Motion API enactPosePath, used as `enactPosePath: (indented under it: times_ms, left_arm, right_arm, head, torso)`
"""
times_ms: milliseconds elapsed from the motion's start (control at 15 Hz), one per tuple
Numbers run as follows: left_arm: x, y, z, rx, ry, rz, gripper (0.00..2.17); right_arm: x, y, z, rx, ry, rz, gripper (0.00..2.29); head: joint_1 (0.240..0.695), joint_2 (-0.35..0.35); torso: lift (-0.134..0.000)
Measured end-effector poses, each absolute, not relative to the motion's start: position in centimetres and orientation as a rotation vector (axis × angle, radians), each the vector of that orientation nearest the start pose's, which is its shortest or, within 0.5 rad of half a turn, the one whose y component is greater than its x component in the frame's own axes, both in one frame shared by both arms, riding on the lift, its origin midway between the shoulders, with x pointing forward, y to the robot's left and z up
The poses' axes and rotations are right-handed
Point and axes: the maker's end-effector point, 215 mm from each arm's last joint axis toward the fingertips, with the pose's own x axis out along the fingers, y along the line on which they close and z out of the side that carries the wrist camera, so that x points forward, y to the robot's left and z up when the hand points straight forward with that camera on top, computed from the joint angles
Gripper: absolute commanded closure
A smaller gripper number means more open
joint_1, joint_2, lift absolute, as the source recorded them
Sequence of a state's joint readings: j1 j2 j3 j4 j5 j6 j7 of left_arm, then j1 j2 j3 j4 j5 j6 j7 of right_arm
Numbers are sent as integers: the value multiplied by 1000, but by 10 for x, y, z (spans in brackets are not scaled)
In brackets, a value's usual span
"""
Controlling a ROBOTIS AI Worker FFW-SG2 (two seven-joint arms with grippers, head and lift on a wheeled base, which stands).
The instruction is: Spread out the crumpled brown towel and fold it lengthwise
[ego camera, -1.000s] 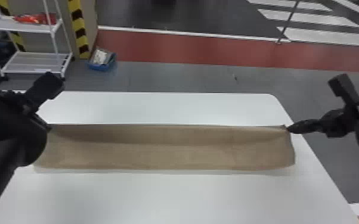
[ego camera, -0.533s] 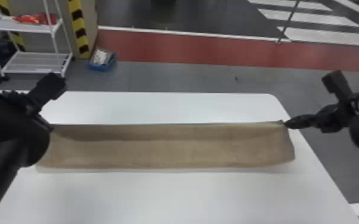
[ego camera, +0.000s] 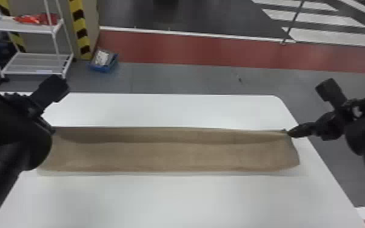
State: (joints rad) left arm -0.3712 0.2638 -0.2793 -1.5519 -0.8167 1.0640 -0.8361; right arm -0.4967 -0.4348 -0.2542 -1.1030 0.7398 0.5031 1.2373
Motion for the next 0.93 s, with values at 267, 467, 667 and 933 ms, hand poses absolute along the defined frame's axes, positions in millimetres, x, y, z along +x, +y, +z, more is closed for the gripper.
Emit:
enactPosePath:
  times_ms: [267,467,667,933]
  left_arm:
    - [587,312,-420,701,918,-245,1615]
    - [584,312,-424,704,919,-239,323]
    - [582,312,-423,697,911,-238,46]
    - [584,312,-414,704,879,-213,43]
  right_arm:
    - [574,-500,-424,-406,932,390,201]
    - [578,-497,-426,-365,917,359,154]
    - [580,-493,-422,-346,892,348,154]
    - [574,-488,-419,-319,875,344,154]
  head:
    - [695,-174]
    - [695,-173]
    - [695,-169]
    - [695,-165]
  torso:
    - [-124]
    - [-124]
    - [-124]
    - [-124]
